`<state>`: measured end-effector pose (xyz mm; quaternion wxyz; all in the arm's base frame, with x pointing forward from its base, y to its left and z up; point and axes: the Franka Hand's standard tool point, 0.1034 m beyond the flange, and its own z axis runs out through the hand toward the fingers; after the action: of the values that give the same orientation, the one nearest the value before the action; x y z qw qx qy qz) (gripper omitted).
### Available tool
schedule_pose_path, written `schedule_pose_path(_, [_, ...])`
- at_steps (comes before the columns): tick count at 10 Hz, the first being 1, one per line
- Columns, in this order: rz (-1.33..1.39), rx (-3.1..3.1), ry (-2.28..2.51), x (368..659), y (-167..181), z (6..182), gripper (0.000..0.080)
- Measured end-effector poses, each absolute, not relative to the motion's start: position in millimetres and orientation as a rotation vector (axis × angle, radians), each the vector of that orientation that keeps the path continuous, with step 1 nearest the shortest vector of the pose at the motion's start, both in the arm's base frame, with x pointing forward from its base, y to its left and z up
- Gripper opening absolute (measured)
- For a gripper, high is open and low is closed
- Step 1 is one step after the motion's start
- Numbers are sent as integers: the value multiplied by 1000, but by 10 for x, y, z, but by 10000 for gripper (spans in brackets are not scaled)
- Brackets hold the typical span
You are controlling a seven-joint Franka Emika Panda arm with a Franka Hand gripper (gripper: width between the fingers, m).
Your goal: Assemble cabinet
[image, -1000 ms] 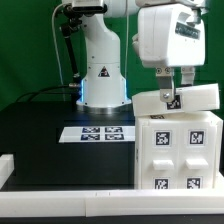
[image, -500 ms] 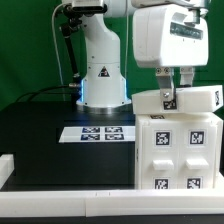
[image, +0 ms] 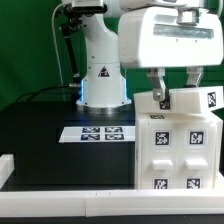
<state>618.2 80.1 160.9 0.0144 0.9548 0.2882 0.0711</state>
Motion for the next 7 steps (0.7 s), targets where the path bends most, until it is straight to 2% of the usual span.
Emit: schedule_pose_path(7, [220,3171,-185,6173,816,1601,558])
